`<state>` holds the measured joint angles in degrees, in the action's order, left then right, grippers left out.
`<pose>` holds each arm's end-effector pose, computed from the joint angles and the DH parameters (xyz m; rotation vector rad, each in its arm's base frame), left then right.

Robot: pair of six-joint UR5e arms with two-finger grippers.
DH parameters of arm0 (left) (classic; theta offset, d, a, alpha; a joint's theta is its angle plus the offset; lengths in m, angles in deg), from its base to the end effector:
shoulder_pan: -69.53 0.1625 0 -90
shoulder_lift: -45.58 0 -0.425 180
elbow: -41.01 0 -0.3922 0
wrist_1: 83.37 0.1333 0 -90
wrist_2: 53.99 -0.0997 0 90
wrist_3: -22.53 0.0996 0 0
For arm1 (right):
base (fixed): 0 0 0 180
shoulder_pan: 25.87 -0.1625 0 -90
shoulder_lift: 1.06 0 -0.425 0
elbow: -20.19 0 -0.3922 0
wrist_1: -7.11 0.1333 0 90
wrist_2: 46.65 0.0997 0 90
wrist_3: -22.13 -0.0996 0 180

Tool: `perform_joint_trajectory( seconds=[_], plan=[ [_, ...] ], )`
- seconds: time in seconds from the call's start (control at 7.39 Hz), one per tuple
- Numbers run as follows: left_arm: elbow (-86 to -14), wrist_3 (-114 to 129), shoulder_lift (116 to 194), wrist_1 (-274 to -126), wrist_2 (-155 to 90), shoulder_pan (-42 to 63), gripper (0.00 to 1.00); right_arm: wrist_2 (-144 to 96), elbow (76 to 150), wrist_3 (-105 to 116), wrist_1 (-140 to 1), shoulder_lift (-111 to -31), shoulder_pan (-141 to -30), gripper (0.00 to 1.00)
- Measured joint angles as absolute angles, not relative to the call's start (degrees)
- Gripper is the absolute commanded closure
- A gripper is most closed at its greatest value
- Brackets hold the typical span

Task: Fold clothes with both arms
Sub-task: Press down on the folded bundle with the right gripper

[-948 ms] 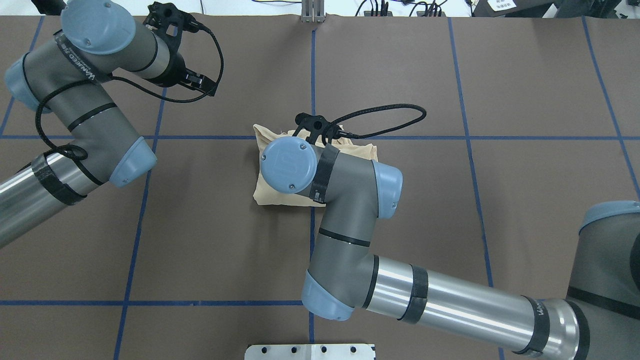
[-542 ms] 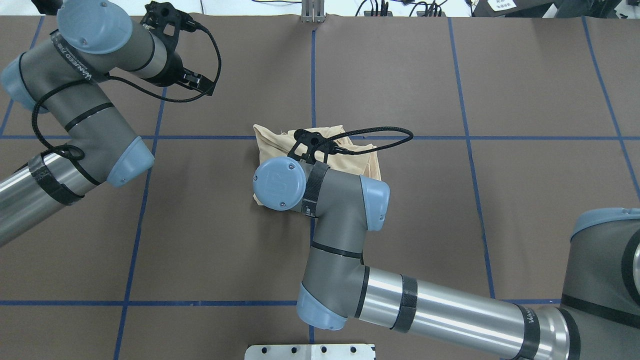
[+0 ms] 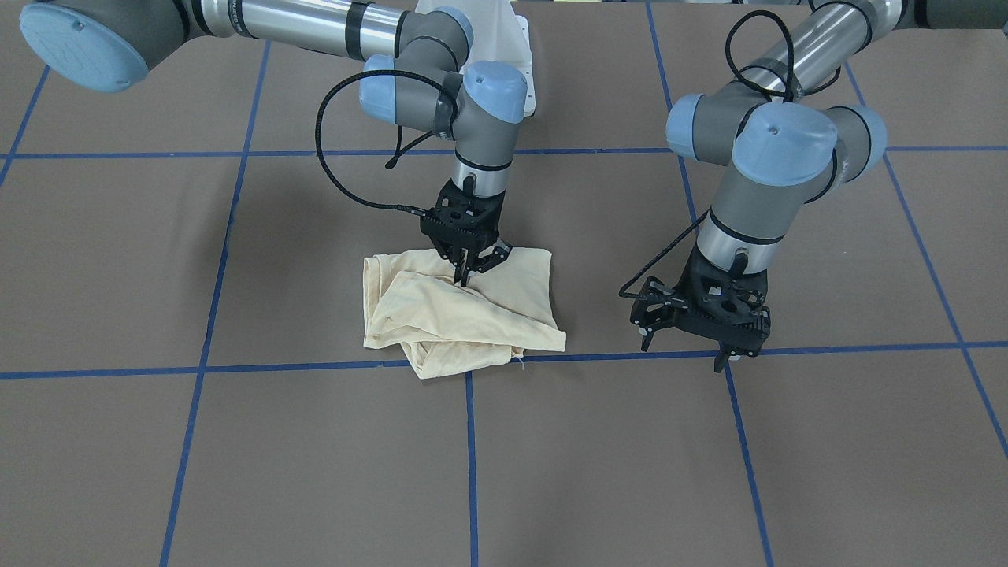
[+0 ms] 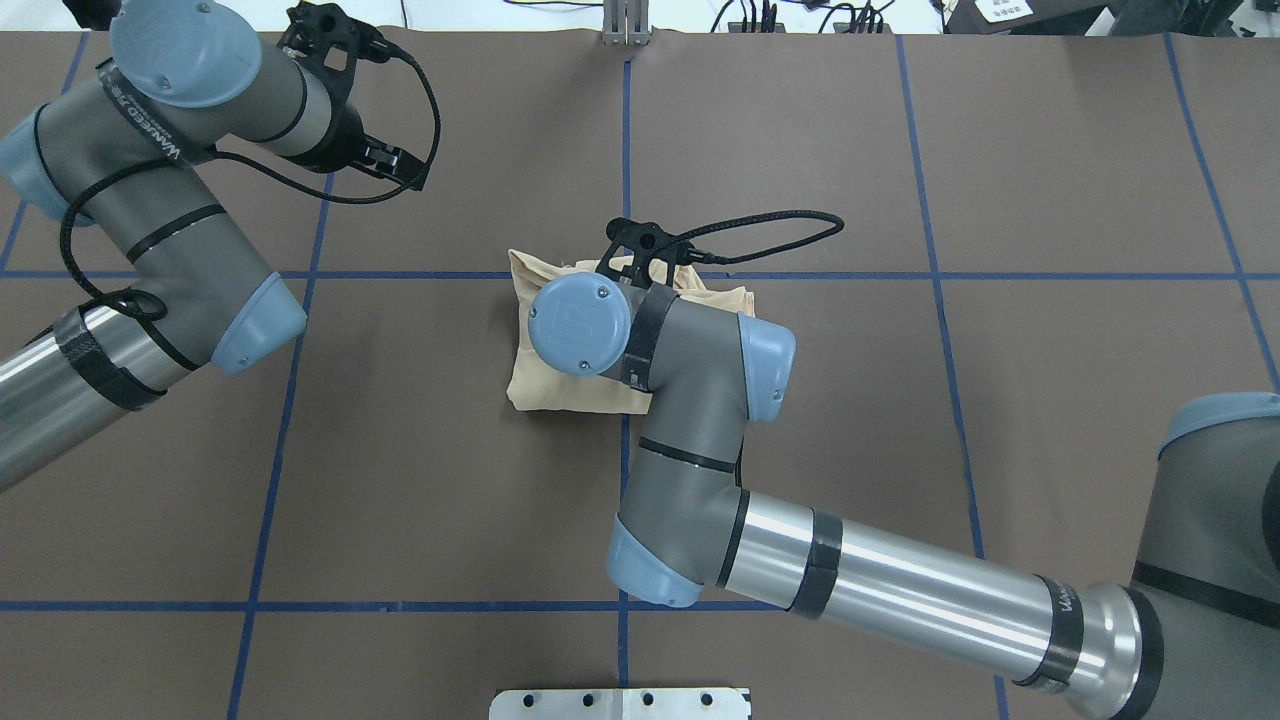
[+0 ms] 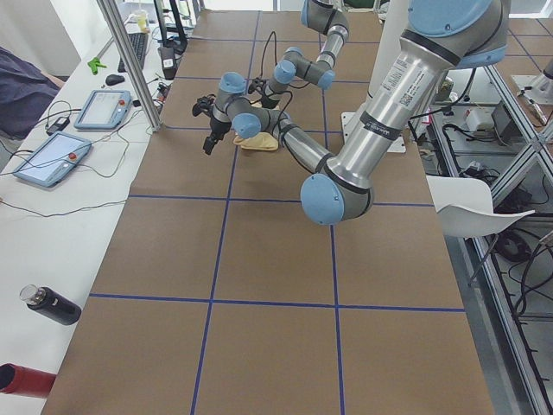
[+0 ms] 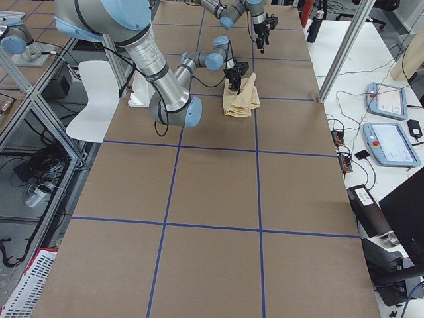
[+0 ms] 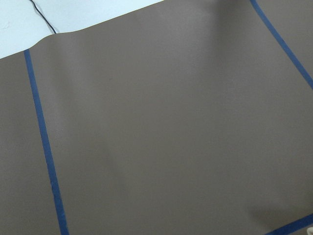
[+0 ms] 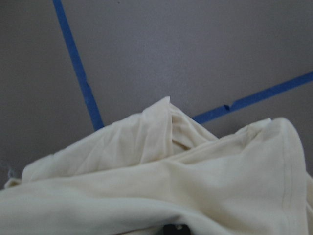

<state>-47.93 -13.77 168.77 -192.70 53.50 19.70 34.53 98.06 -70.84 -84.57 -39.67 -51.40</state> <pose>0.3733 -0.6025 0.2908 0.5243 0.7755 0.1996 -0.6351 -0.4680 0.1967 0.2769 -0.6204 0.5289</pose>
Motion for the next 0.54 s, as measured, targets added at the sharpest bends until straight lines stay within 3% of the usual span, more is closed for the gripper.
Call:
perform_joint_trajectory(
  seconds=[0.14, 0.27, 0.54],
  plan=[
    [-47.93, -13.77, 168.75, -192.70, 53.50, 19.70, 0.00, 33.49, 95.90, -68.05, -82.28, -39.58, -53.47, 0.43],
    [-48.00, -13.77, 168.70, -192.70, 53.50, 19.70, 0.00, 32.51, 92.03, -64.40, -77.45, -38.79, -55.82, 0.00],
    [-48.18, -13.85, 168.61, -192.70, 53.50, 19.70, 0.00, 33.25, 85.55, -55.92, -70.80, -35.04, -60.04, 0.00]
  ],
)
